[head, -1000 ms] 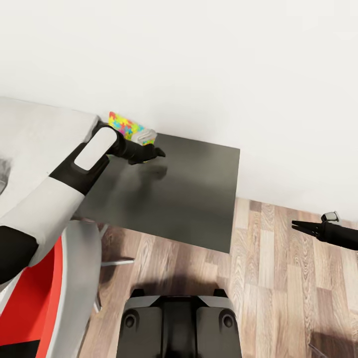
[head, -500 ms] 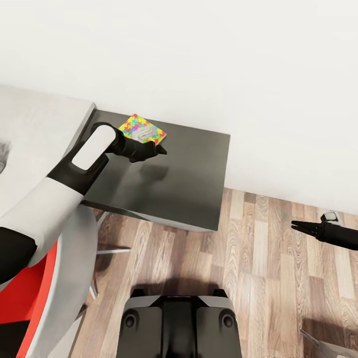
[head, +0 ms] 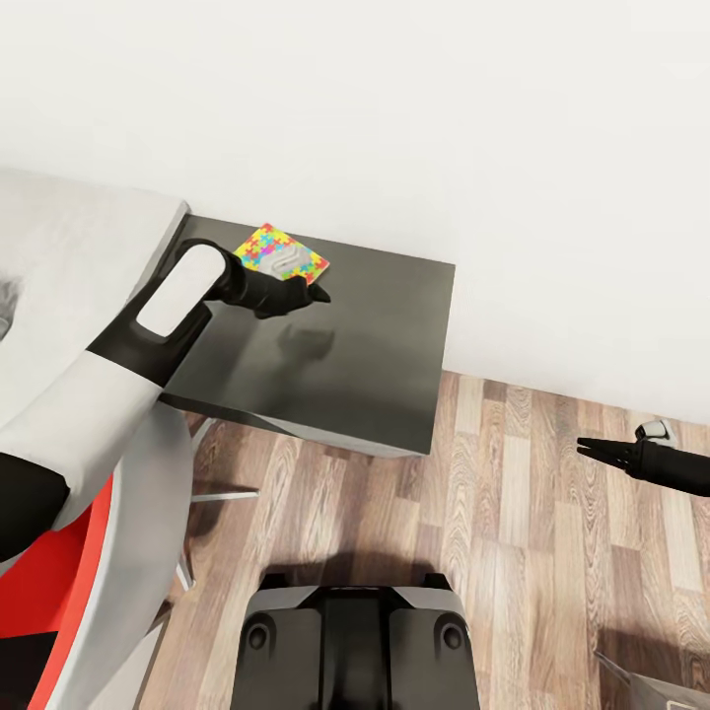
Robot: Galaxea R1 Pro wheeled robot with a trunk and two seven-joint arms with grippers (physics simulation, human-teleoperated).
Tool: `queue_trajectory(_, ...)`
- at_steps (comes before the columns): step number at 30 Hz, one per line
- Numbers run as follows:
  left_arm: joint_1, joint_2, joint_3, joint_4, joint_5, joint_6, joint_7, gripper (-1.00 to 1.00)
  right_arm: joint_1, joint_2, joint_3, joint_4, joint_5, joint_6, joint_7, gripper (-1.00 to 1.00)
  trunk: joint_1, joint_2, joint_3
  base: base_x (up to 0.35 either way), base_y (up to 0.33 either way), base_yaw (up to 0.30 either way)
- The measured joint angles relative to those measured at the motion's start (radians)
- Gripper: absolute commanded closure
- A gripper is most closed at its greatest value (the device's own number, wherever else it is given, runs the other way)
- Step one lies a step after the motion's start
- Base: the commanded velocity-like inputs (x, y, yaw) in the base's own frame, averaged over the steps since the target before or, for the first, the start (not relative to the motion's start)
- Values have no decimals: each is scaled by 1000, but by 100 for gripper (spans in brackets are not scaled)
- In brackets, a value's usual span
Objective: Put all the toys in the child's room - the three board games (two on the bed and one on the table), the two jigsaw puzzles on the table, and the tennis ball on the table - inside the toy box on the table in the child's room.
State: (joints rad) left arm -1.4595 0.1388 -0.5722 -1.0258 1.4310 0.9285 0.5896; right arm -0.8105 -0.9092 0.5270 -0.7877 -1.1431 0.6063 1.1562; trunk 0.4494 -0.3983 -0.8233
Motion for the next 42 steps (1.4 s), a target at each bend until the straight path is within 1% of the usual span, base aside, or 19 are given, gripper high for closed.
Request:
queue_trajectory(12, 0, 2, 22, -31, 3, 5, 0, -100, 0, 2, 0, 0, 0, 0, 0, -100, 0, 0, 0, -3, -1, 0)
queue_trajectory(20, -1, 8, 54, -78, 5, 8, 0, -100, 0, 3, 0, 0, 0, 0, 0, -100, 0, 0, 0, 0, 0, 0)
queue_trajectory(22, -2, 12, 67, -102, 4, 9, 0, -100, 0, 3, 0, 0, 0, 0, 0, -100, 0, 0, 0, 0, 0, 0)
queue_trajectory(23, -2, 12, 67, -102, 4, 9, 0, -100, 0, 3, 0, 0, 0, 0, 0, -100, 0, 0, 0, 0, 0, 0)
queue_trajectory(25, -2, 21, 79, -129, 4, 10, 4, -100, 0, 4, 0, 0, 0, 0, 0, -100, 0, 0, 0, 0, 0, 0)
queue_trajectory(26, -2, 21, 79, -129, 4, 10, 4, -100, 0, 4, 0, 0, 0, 0, 0, -100, 0, 0, 0, 0, 0, 0)
queue_trajectory(27, -2, 28, 85, -143, 4, 10, 9, -100, 0, 4, 0, 0, 0, 0, 0, -100, 0, 0, 0, 0, 0, 0)
queue_trajectory(28, -2, 28, 85, -143, 5, 10, 9, -100, 0, 4, 0, 0, 0, 0, 0, -100, 0, 0, 0, 0, 0, 0)
queue_trajectory(29, -2, 35, 92, -156, 6, 10, 14, -100, 0, 4, 0, 0, 0, 0, 0, -100, 0, 0, 0, 0, 0, 0)
queue_trajectory(30, -2, 36, 92, -157, 7, 10, 15, -100, 0, 4, 0, 0, 0, 0, 0, -100, 0, 0, 0, 0, 0, 0)
queue_trajectory(32, -3, 53, 106, -181, 19, 11, 29, -100, 0, 4, 0, -1, 0, 0, 0, -100, 0, 0, 0, 0, 0, 0)
queue_trajectory(33, -3, 53, 106, -181, 20, 10, 29, -100, 0, 4, 0, -1, 0, 0, 0, -100, 0, 0, 0, 0, 0, 0)
queue_trajectory(35, -2, 74, 117, -198, 43, 11, 50, -100, 0, 4, 0, -2, 0, 0, 0, -100, 0, 0, 0, 0, 0, 0)
queue_trajectory(36, -2, 74, 117, -198, 45, 10, 50, -100, 0, 4, 0, -2, 0, 0, 0, -100, 0, 0, 0, 0, 0, 0)
queue_trajectory(38, -1, 99, 123, -210, 67, 11, 75, -100, 0, 4, 0, -4, 0, 0, 0, -100, 0, 0, 0, 0, 0, 0)
queue_trajectory(39, -1, 99, 123, -210, 69, 10, 76, -100, 0, 4, 0, -4, 0, 0, 0, -100, 0, 0, 0, 0, 0, 0)
queue_trajectory(40, 1, 111, 125, -214, 77, 11, 88, -100, 0, 4, 0, -4, 0, 0, 0, -100, 0, 0, 0, 0, 0, 0)
queue_trajectory(41, 1, 111, 125, -214, 78, 10, 89, -100, 0, 4, 0, -4, 0, 0, 0, -100, 0, 0, 0, 0, 0, 0)
queue_trajectory(42, 2, 121, 126, -217, 85, 11, 101, -100, 0, 3, 0, -5, 0, 0, 0, -100, 0, 0, 0, 0, 0, 0)
